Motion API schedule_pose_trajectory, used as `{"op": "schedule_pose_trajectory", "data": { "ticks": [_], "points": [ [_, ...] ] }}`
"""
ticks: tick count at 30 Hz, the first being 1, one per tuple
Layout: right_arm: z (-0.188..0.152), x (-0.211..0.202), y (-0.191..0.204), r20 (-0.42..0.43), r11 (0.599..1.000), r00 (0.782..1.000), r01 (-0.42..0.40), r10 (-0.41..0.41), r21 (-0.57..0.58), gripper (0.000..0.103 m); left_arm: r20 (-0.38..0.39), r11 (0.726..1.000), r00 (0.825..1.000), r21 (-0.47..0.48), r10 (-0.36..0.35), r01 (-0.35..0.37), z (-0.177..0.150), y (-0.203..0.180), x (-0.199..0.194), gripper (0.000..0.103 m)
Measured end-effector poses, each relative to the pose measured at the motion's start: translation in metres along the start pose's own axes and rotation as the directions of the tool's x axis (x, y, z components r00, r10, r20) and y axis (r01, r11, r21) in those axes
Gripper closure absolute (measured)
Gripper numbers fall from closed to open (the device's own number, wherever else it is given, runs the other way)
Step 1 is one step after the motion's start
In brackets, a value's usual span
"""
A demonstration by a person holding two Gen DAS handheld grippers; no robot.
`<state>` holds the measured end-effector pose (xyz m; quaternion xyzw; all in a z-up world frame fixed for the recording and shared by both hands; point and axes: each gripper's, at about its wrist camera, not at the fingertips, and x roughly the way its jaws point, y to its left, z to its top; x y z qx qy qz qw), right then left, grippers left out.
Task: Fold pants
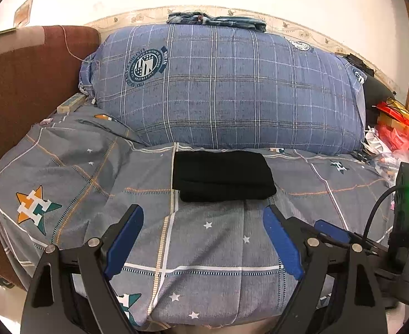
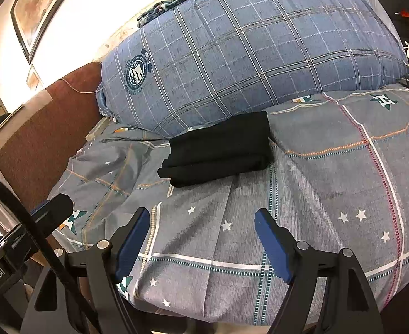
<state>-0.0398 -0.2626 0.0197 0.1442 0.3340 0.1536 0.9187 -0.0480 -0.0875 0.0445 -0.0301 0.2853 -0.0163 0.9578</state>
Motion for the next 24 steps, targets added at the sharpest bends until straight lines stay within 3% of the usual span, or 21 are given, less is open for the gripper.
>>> {"op": "schedule_pose_trajectory", "data": {
  "ticks": [12,19,24],
  "points": [
    [-0.002,0.010,-0.006,-0.025,1.000,1.000,0.001,0.000,0.027,0.020,-0.070,1.000,0.998,-0.013,0.001,-0.002,-0.007,0.006,0.016,0.016],
    [-0.012,0.023,-0.011,-0.067,0.998,0.997,0.045,-0.043,0.031,0.019,-0.135,0.997,0.990,-0.079,-0.033,0.023,-0.016,0.023,0.046,0.015],
    [-0.012,0.045,-0.012,-0.103,0.997,0.992,0.077,-0.076,0.003,0.019,-0.153,0.993,0.988,-0.114,0.002,-0.019,-0.025,0.042,0.068,0.015]
  ]
}}
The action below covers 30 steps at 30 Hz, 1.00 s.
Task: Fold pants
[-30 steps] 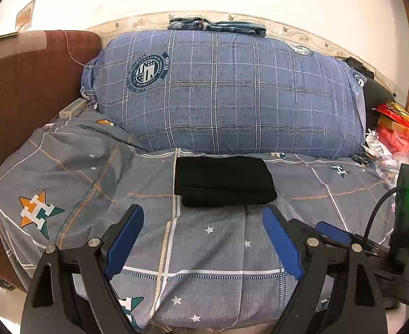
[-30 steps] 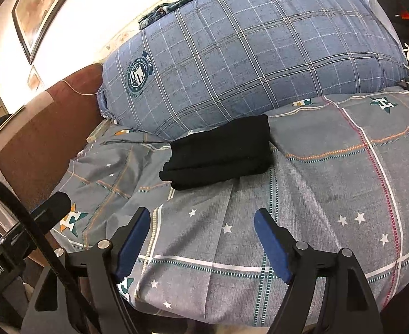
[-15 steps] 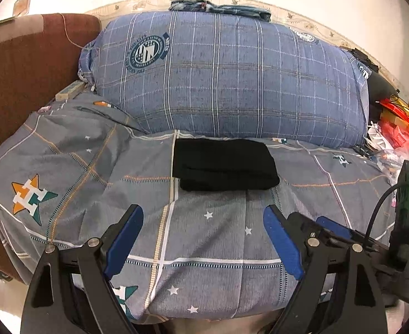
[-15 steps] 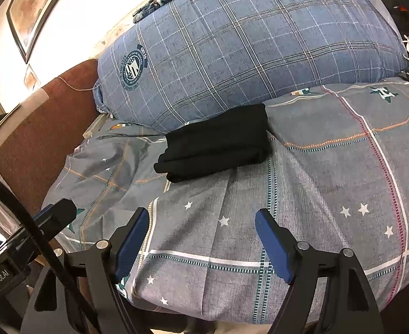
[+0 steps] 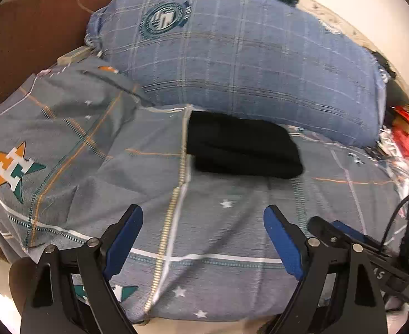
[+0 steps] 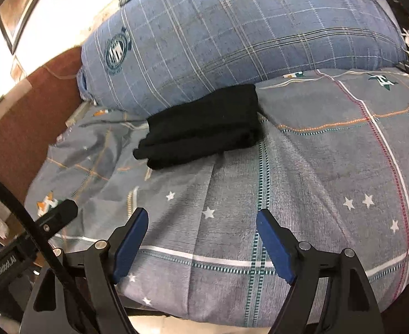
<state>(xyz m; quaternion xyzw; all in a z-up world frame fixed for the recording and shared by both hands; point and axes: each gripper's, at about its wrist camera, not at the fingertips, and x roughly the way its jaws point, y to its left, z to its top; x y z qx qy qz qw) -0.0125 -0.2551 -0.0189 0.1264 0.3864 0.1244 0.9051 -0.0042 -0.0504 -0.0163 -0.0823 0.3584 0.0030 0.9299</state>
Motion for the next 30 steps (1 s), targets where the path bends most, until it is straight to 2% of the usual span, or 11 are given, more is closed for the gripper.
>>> {"op": "schedule_pose_trajectory", "data": {
  "ticks": [5,10,13,14,17,21,25,26,30],
  "points": [
    [0.011,0.021,-0.003,-0.022,0.999,1.000,0.016,-0.017,-0.040,0.019,0.041,0.998,0.997,-0.009,0.069,-0.069,0.003,0.007,0.015,0.015],
    [0.024,0.038,-0.008,-0.021,0.997,0.999,0.023,-0.025,-0.073,0.019,0.143,0.989,0.979,-0.007,0.146,-0.146,0.011,0.007,0.023,0.015],
    [0.030,0.047,-0.010,-0.012,0.996,0.999,0.031,-0.032,-0.081,0.019,0.223,0.991,0.965,-0.026,0.137,-0.135,0.019,0.006,0.019,0.011],
    [0.031,0.050,-0.010,-0.012,0.996,0.999,0.032,-0.033,-0.084,0.019,0.242,0.991,0.961,-0.038,0.133,-0.128,0.023,0.006,0.017,0.001],
    [0.033,0.057,-0.011,-0.014,0.996,0.999,0.030,-0.031,-0.088,0.019,0.282,0.993,0.954,-0.087,0.103,-0.081,0.036,0.007,0.013,0.000],
    [0.035,0.066,-0.009,-0.014,0.995,0.999,0.028,-0.030,-0.098,0.019,0.265,0.991,0.959,-0.106,0.103,-0.077,0.056,0.004,0.022,0.000],
    [0.033,0.072,-0.007,-0.019,0.994,0.999,0.038,-0.041,-0.101,0.019,0.270,0.984,0.946,-0.033,0.178,-0.175,0.064,-0.006,0.042,0.000],
    [0.032,0.074,-0.007,-0.025,0.994,0.999,0.044,-0.047,-0.104,0.019,0.265,0.984,0.949,-0.009,0.174,-0.178,0.066,-0.009,0.049,0.000],
    [0.030,0.077,-0.006,-0.035,0.990,0.995,0.084,-0.088,-0.112,0.019,0.187,0.996,0.980,0.044,0.065,-0.075,0.074,-0.011,0.074,0.000]
  ]
}}
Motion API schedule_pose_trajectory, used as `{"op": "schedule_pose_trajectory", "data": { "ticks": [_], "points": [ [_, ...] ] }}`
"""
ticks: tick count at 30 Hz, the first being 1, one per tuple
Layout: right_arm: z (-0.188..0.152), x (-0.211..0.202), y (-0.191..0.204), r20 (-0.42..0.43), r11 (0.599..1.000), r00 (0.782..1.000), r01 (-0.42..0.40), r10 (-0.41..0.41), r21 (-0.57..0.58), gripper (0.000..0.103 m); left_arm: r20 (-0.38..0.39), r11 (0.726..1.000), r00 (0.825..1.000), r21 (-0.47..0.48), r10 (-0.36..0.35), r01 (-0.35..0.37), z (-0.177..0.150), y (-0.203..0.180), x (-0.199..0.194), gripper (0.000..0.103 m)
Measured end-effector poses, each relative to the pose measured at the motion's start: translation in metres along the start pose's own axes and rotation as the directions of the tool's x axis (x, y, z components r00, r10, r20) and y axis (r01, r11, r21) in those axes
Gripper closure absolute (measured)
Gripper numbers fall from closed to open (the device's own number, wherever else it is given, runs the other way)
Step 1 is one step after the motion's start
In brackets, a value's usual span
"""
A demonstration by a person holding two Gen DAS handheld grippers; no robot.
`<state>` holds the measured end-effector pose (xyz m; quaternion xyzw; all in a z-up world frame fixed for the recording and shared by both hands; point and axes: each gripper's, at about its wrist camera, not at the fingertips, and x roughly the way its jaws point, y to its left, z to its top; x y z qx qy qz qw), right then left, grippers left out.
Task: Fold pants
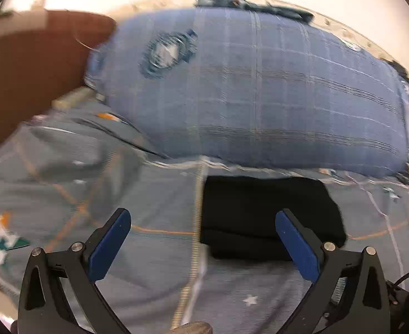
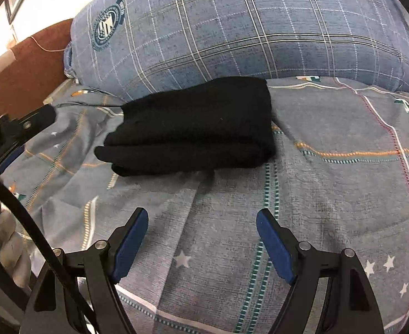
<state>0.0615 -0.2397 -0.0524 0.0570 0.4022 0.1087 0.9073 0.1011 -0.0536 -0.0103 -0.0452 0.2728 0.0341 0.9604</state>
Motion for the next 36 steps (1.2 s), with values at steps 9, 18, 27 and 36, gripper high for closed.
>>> {"op": "schedule_pose_trajectory", "data": {
  "ticks": [9,18,27,36],
  "points": [
    [0.008,-0.006,0.014,0.027,0.992,0.993,0.116,-0.114,-0.048,0.019,-0.043,0.995,0.994,0.006,-0.099,0.099,-0.018,0.017,0.016,0.000],
    [0.016,0.011,0.030,-0.002,0.989,0.989,0.145,-0.145,-0.042,0.018,-0.087,0.985,0.981,-0.047,-0.172,0.169,-0.024,0.030,0.015,0.000],
    [0.014,0.026,0.049,-0.031,0.988,0.990,0.133,-0.136,-0.077,0.018,-0.087,0.980,0.979,-0.093,-0.186,0.177,-0.022,0.042,0.015,0.000],
    [0.011,0.026,0.049,-0.040,0.990,0.991,0.124,-0.127,-0.072,0.017,-0.111,0.978,0.976,-0.108,-0.188,0.176,-0.026,0.043,0.021,0.000]
  ]
}}
